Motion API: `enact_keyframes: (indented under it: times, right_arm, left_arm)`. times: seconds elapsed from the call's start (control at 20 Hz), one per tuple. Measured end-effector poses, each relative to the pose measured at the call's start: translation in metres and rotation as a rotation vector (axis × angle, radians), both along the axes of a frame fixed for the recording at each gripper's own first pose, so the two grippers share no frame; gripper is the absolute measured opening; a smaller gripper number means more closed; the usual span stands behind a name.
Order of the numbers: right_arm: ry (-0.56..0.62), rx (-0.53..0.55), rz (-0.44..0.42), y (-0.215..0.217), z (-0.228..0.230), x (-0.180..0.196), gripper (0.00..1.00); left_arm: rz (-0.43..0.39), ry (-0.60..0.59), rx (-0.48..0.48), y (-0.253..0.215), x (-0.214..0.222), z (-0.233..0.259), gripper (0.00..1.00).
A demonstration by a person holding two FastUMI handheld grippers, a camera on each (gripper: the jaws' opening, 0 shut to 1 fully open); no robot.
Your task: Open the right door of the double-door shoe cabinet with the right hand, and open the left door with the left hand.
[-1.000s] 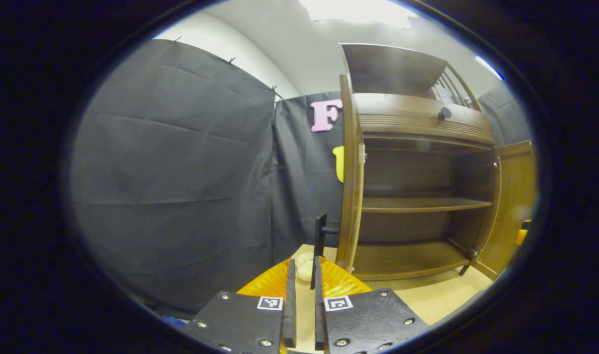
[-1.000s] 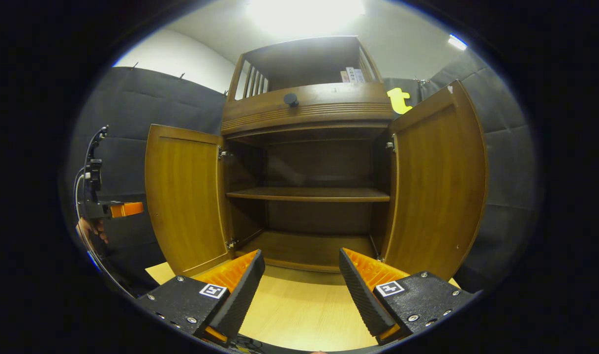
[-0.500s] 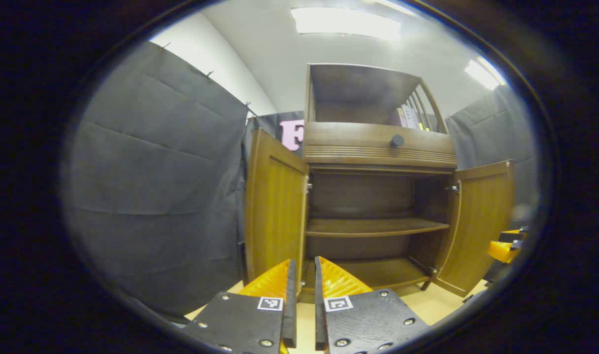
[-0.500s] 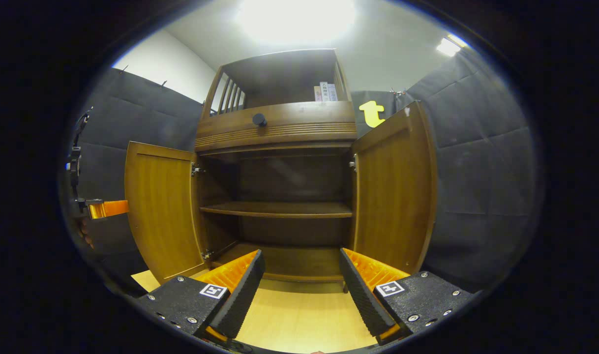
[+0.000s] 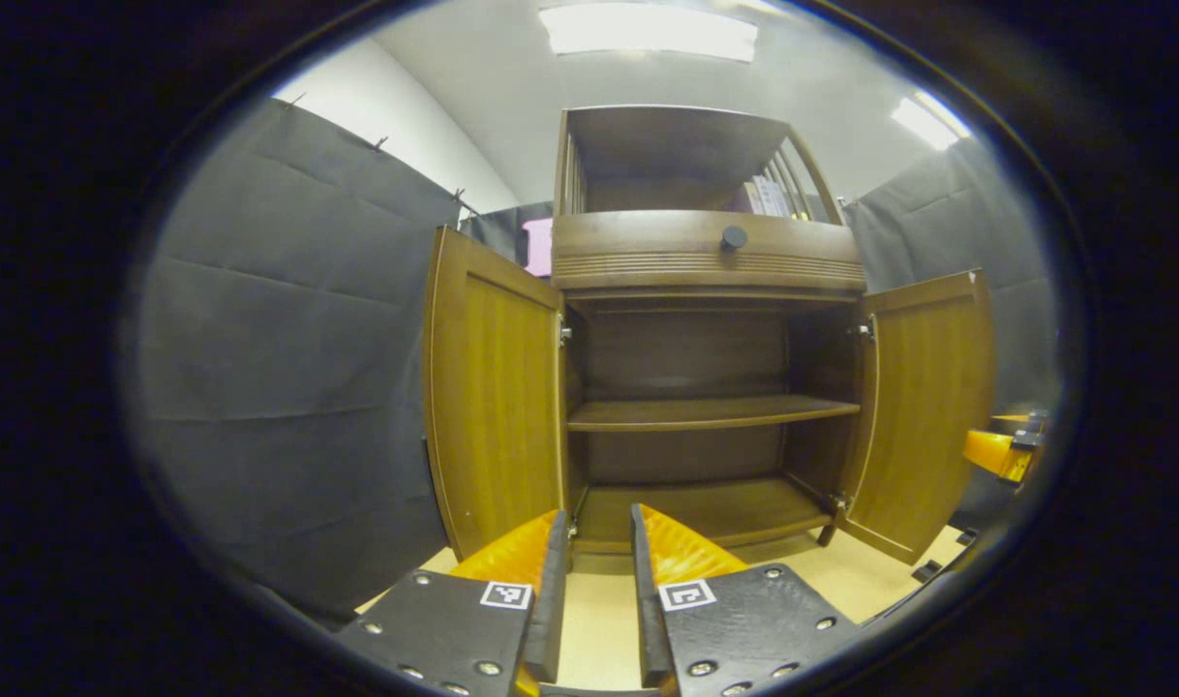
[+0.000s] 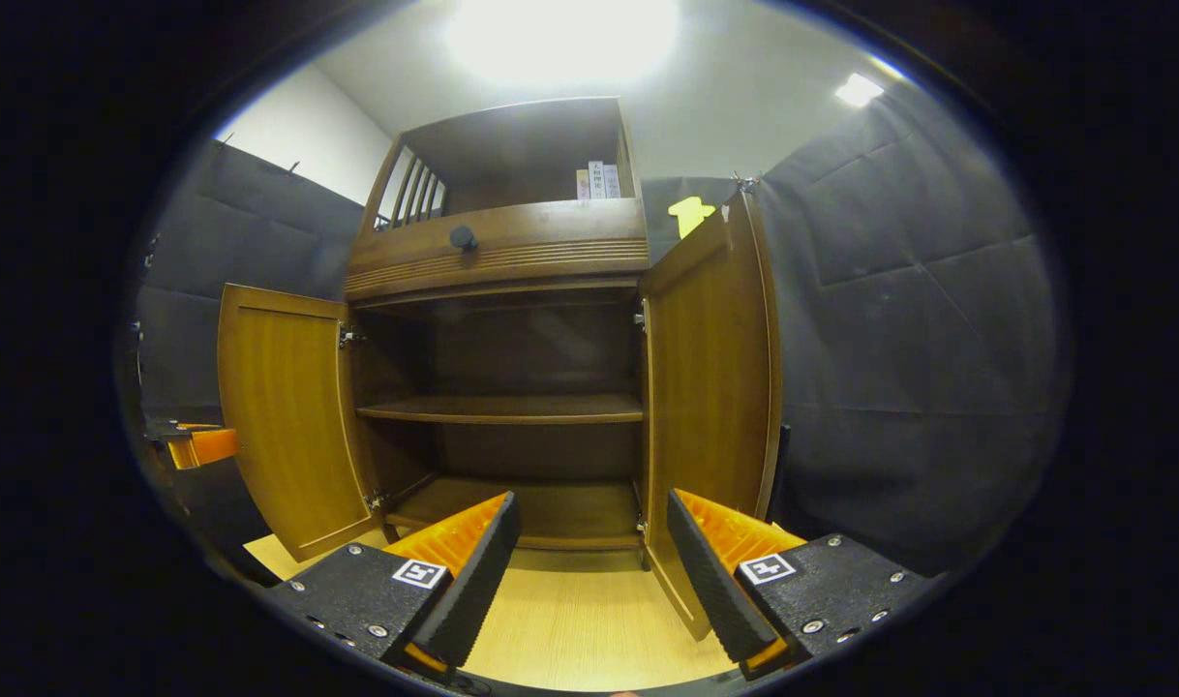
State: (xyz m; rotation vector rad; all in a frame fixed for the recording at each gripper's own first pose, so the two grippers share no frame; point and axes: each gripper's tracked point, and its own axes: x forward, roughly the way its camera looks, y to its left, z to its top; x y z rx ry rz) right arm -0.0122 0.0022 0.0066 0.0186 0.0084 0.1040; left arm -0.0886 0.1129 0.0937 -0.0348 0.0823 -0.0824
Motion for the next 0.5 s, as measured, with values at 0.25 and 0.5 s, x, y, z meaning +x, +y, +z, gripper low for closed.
enact_keyframes:
  times: [0.25,0.5]
  right_arm:
    - [-0.016,0.008,0.000,0.005,0.004,0.002,0.94]
    - [-0.014,0.014,0.010,0.007,0.003,0.006,0.94]
  left_arm:
    - [0.043,0.001,-0.003,0.005,-0.005,-0.003,1.00]
    - [0.086,-0.017,0.023,0.014,-0.007,0.003,1.00]
